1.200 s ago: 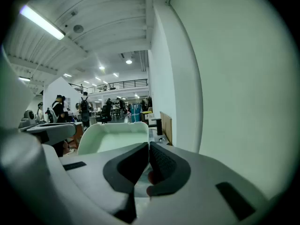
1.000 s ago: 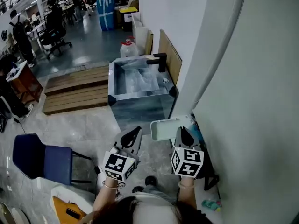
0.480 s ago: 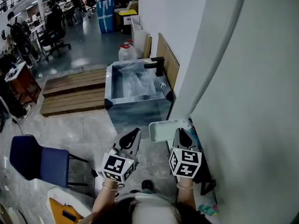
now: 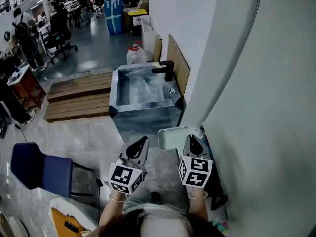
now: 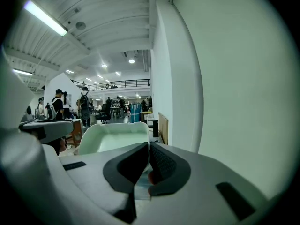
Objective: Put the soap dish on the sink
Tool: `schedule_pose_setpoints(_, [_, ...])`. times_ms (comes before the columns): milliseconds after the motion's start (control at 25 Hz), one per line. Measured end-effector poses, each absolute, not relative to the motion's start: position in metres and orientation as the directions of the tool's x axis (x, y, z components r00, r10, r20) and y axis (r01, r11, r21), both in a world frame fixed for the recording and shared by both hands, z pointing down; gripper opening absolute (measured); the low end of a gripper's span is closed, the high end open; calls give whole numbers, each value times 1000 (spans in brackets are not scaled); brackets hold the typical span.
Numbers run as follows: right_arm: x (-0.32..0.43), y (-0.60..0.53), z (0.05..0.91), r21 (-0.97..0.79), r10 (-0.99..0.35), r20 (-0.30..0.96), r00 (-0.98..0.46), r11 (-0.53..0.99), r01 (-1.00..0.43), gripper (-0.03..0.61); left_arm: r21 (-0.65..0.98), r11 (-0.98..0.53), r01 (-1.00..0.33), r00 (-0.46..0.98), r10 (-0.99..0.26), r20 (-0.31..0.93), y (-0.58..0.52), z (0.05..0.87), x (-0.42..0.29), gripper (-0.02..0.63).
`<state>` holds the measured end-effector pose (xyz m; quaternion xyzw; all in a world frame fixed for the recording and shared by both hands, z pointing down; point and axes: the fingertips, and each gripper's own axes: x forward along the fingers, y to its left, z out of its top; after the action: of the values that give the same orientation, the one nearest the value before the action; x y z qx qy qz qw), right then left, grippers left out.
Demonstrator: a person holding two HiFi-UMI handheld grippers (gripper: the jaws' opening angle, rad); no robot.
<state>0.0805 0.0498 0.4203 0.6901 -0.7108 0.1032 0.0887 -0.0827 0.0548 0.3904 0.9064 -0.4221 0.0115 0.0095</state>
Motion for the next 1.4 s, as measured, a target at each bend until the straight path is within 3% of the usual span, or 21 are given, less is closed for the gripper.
schedule_pose_setpoints(1400, [106,-85,452,-41,-940,338,-35,22,-999,31,19,-674,-739,673,-736,73,-81,408,-43,9])
